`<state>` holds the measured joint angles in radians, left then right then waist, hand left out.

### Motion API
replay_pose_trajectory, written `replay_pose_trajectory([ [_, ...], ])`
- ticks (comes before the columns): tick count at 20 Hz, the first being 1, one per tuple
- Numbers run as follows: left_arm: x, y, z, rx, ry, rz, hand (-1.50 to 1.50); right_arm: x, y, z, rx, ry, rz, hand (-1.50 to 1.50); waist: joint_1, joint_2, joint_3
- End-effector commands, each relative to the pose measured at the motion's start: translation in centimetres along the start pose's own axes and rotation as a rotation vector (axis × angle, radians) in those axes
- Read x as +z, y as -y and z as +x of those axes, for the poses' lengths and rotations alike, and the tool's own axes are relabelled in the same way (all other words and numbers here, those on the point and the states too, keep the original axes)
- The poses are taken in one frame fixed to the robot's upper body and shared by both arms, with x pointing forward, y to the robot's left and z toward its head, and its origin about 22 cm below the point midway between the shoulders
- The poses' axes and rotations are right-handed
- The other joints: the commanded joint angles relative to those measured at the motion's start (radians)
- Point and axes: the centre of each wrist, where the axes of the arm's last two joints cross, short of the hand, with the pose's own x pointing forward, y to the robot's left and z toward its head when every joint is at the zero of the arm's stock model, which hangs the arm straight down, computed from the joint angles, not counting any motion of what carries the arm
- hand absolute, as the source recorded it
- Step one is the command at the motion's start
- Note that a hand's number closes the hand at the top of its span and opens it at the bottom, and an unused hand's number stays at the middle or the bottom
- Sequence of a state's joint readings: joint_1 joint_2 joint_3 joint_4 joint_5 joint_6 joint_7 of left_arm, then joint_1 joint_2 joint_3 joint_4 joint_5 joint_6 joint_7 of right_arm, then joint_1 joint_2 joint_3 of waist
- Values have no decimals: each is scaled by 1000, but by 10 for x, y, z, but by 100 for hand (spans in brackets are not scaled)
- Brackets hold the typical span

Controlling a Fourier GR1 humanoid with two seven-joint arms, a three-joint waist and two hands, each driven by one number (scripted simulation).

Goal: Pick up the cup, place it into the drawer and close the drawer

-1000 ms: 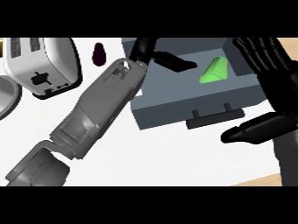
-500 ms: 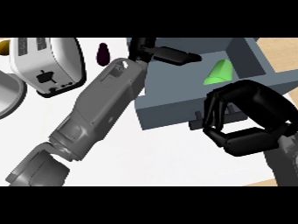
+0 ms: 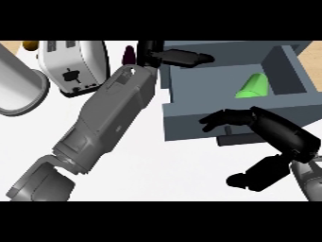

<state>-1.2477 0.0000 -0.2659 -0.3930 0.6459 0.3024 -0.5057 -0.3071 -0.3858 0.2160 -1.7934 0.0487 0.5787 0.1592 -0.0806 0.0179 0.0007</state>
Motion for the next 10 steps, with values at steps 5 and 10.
replay_pose_trajectory([
  [5, 14, -15, -19, 73, 14, 31, -150, -28, -58, -59, 136, -216, 20, -150, 83, -8, 0],
  [10, 26, -35, -25, 124, 24, 9, -150, -43, -55, -117, 155, -314, 92, -150, 141, -10, 1],
])
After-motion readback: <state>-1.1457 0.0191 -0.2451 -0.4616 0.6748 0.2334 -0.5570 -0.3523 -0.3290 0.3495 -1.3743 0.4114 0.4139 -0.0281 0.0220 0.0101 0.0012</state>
